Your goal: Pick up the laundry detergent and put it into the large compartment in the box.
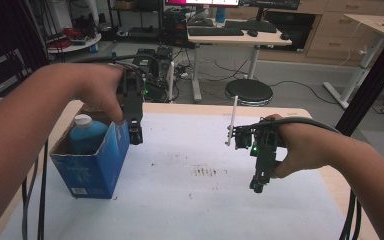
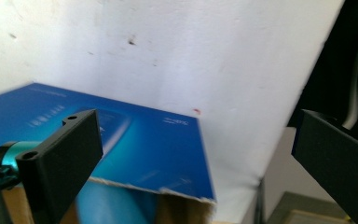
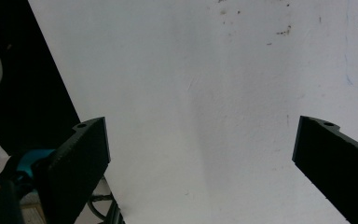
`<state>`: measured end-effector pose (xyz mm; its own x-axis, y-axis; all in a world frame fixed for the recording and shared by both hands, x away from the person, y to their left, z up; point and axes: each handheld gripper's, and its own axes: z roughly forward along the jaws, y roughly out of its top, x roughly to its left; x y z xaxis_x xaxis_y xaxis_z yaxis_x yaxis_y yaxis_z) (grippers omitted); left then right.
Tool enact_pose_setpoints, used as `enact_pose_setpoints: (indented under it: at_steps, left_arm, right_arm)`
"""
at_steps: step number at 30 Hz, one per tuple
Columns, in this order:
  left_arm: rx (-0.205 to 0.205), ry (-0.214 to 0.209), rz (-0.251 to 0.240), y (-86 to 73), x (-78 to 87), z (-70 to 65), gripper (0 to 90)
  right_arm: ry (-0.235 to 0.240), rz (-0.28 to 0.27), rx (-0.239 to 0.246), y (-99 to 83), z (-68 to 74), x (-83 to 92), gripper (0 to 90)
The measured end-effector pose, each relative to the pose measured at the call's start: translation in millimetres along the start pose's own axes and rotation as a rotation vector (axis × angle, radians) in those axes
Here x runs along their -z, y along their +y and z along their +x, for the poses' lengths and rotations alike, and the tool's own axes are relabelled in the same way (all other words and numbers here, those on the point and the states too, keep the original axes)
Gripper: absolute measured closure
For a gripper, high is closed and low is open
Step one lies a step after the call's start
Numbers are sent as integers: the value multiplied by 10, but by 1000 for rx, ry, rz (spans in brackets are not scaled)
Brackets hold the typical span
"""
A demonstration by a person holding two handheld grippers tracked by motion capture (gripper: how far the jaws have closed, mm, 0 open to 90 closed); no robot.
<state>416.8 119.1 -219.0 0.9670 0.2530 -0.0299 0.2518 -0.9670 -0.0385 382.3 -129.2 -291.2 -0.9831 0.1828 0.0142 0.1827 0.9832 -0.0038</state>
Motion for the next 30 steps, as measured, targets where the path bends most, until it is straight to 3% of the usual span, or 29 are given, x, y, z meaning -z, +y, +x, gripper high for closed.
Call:
enact_pose_setpoints:
  at_steps: [2, 3, 6, 8, 11, 17, 22, 24, 27, 29, 30]
  left_arm:
    - [0, -12, 18, 57, -45, 38, 17]
    - [-31, -11, 18, 108, -96, 72, 17]
    - [-42, -9, 16, 131, -128, 89, 17]
    - [-71, -3, 33, 220, -241, 174, 17]
    - [-74, -4, 43, 263, -315, 243, 17]
    - [-74, -10, 13, 262, -324, 343, 17]
    - [-75, -4, 19, 243, -327, 352, 17]
    - [-72, -1, 15, 232, -322, 344, 17]
    - [-70, 2, 9, 215, -310, 340, 17]
    - [-68, 0, 10, 205, -302, 338, 17]
    - [-67, -4, 7, 200, -300, 339, 17]
  right_arm:
    - [-4, 1, -3, -8, -1, 16, 29]
    - [-7, -1, -4, -13, 3, 18, 29]
    - [-11, 1, 9, -16, 2, 22, 29]
    - [-15, 7, 12, -18, 18, 18, 29]
    - [-11, 1, 13, -9, 32, 14, 29]
    - [-8, 6, 14, -13, 22, 8, 29]
    - [-11, 9, 25, -23, -8, 6, 29]
    - [3, 1, 4, -15, 2, 2, 29]
    - [-8, 12, 29, -3, -7, -10, 29]
    - [7, 4, 1, 9, 18, -12, 29]
    - [-4, 7, 16, 11, 7, -10, 29]
